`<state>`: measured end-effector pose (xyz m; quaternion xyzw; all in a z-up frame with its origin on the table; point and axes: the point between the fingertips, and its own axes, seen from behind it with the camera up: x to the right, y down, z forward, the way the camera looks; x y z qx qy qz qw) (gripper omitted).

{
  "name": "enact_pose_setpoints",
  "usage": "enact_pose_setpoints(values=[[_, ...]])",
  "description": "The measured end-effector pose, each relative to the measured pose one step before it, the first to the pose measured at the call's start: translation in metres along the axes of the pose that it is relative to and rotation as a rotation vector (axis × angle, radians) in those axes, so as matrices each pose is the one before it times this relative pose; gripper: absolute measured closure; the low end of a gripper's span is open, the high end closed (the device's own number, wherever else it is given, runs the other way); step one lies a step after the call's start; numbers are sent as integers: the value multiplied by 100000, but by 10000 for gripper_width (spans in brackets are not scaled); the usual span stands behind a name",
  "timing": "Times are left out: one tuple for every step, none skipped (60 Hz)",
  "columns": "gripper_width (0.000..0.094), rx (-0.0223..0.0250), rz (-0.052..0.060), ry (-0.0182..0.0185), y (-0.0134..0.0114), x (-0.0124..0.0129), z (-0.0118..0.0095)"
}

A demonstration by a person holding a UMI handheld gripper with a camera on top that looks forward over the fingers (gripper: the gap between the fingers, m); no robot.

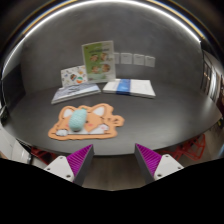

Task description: Arrange mouse

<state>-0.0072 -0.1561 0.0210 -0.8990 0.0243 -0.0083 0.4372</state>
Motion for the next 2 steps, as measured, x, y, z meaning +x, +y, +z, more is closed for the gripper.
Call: enact_pose_setpoints(values=[[83, 73, -2, 946, 243, 1172, -166], [85, 45, 142, 893, 227, 1184, -126]])
